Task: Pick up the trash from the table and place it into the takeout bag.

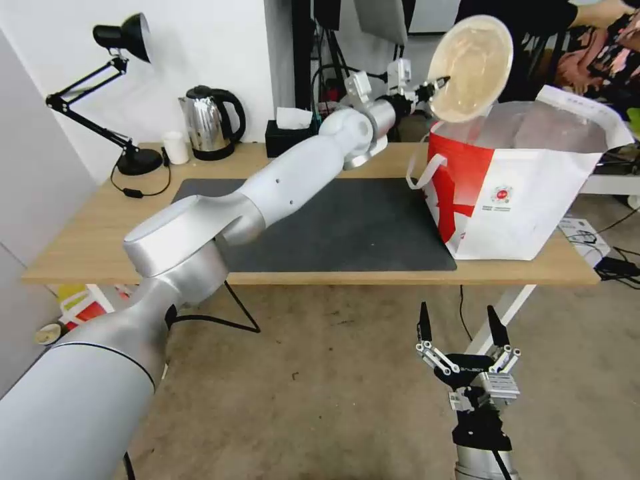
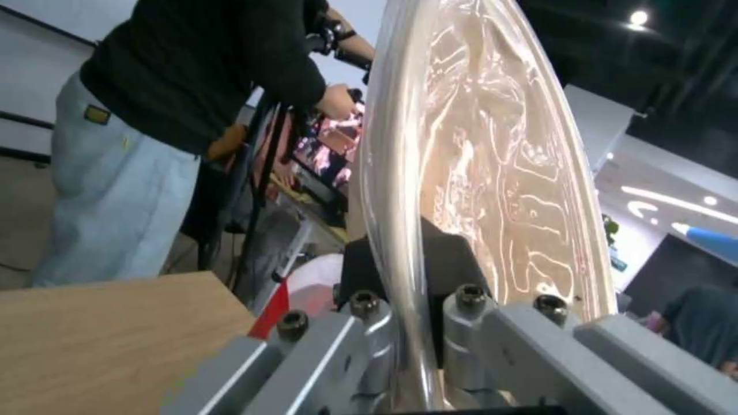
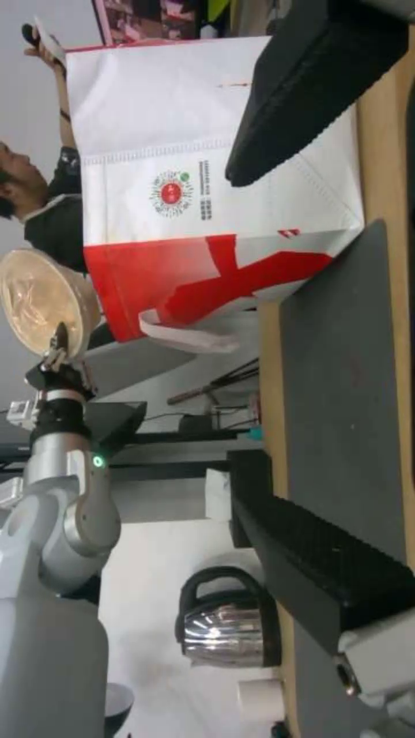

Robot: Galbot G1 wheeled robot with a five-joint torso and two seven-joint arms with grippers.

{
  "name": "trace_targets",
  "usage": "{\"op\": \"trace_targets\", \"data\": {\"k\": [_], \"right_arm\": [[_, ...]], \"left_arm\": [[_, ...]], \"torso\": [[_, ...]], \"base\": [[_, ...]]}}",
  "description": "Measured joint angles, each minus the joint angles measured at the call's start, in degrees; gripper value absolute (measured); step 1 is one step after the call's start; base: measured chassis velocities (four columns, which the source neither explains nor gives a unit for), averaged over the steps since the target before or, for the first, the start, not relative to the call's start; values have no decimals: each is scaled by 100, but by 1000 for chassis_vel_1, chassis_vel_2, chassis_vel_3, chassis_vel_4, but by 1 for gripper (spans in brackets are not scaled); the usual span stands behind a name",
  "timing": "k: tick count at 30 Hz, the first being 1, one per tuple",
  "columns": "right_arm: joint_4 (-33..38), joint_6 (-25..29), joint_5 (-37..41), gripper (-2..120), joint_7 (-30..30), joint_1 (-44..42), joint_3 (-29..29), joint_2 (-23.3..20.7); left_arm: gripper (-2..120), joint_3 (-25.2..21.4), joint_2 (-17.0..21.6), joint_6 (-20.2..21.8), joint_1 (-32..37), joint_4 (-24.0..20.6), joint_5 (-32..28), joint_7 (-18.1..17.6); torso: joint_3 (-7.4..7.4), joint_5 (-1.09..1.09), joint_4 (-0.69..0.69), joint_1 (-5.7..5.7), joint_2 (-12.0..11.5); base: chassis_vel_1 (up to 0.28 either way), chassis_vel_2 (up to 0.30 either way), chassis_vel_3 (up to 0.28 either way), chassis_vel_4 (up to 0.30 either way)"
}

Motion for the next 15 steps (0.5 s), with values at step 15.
{"op": "trace_targets", "data": {"k": [15], "right_arm": [[0, 0, 0, 100, 0, 0, 0, 0]], "left_arm": [[1, 59, 9, -76, 109, 260, 91, 20]], "torso": [[0, 0, 1, 0, 0]], "base": [[0, 0, 0, 0]]}}
